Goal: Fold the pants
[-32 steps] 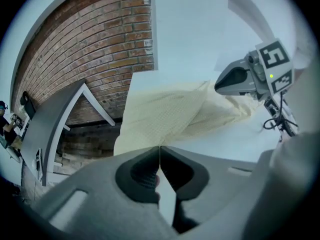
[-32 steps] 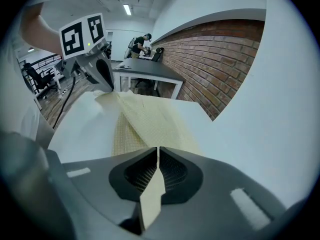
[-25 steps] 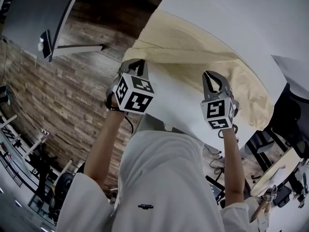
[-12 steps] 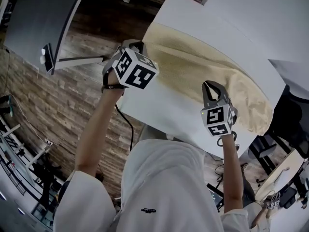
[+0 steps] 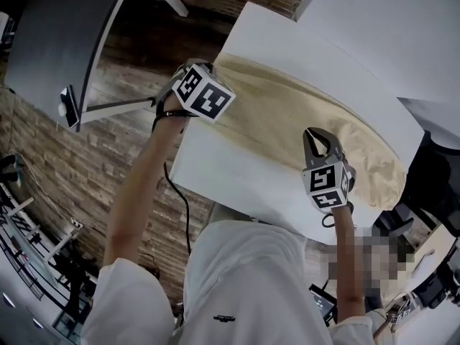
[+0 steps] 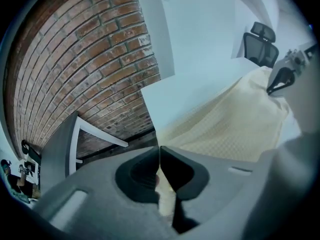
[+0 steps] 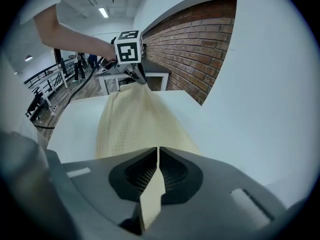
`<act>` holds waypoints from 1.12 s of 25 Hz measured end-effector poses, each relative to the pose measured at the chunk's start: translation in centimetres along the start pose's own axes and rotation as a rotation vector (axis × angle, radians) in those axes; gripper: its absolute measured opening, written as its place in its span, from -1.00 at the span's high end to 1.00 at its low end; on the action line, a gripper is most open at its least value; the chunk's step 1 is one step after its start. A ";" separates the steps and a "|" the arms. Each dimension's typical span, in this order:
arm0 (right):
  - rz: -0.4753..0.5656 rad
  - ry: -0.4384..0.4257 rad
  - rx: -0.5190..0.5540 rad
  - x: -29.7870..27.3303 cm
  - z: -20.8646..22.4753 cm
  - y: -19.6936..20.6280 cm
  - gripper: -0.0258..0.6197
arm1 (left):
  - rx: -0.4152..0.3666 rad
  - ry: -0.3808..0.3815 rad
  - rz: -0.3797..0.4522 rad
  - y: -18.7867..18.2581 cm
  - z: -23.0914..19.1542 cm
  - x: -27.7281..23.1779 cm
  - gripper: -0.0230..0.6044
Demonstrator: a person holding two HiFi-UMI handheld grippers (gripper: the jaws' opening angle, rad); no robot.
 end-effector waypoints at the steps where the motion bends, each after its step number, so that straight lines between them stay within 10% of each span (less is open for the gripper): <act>1: 0.000 0.005 0.004 -0.2 0.6 -0.3 0.85 | -0.008 0.004 -0.002 -0.2 -0.1 -0.4 0.88; 16: -0.108 -0.002 0.133 -6.6 5.9 -1.7 0.64 | 0.016 0.017 -0.005 -0.5 -2.2 -3.0 0.72; 22: -0.172 -0.106 0.137 -8.1 6.2 -1.3 0.72 | -0.019 0.193 -0.034 1.5 -0.2 -3.0 0.45; 28: -0.114 -0.068 0.186 -6.0 6.3 -2.7 0.89 | 0.008 0.235 -0.008 2.2 0.3 -3.1 0.73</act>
Point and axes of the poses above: the fingertips, and each gripper's own axes: x backward along the fingers, z to its right, y out of its underside, the point moved 6 cm from there along x, backward along the fingers, and after that the axes turned 2 degrees about -x, right-handed, at the moved point
